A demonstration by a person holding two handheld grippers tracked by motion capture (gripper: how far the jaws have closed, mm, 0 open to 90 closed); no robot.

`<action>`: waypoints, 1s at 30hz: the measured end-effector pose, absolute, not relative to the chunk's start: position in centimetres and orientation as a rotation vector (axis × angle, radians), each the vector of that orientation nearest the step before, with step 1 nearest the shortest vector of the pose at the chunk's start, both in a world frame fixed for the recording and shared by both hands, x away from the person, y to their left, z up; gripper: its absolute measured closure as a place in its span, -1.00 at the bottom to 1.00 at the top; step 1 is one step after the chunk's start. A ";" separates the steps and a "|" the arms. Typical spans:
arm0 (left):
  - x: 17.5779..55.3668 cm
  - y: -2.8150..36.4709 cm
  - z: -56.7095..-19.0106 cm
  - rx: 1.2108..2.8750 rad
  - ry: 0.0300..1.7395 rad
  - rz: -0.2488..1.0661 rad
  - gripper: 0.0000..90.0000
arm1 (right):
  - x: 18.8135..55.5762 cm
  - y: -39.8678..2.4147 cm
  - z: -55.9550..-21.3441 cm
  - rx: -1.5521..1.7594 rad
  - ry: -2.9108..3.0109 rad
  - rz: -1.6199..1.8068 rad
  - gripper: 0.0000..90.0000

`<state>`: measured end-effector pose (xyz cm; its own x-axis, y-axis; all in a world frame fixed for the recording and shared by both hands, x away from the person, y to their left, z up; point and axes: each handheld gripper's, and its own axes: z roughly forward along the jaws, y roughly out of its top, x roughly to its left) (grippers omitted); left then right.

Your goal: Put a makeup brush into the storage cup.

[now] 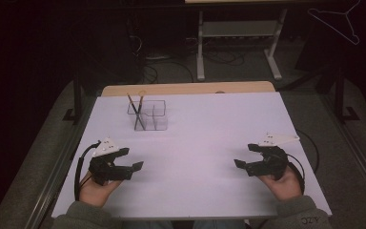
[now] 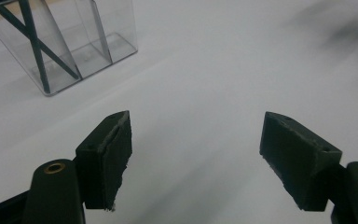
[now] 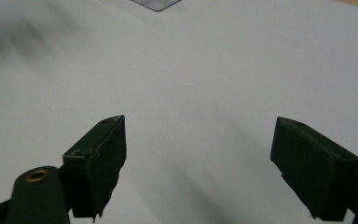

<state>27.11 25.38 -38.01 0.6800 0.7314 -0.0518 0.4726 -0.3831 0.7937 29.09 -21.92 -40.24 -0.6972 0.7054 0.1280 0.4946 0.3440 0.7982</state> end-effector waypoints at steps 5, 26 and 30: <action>26.8 25.3 -38.3 2.070 0.916 0.386 -0.48 | 28.9 -22.0 -40.3 1.082 2.370 1.278 -0.65; 25.6 26.2 -38.7 2.035 0.921 0.385 -0.52 | 28.4 -22.0 -40.8 1.073 2.385 1.274 -0.65; 25.6 26.3 -38.6 2.031 0.921 0.387 -0.52 | 28.5 -21.9 -41.0 1.071 2.390 1.275 -0.65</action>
<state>25.61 26.29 -38.59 0.6809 0.7297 -0.0618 0.4668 -0.3674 0.8044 28.47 -21.93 -40.95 -0.7070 0.6948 0.1317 0.4966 0.3551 0.7920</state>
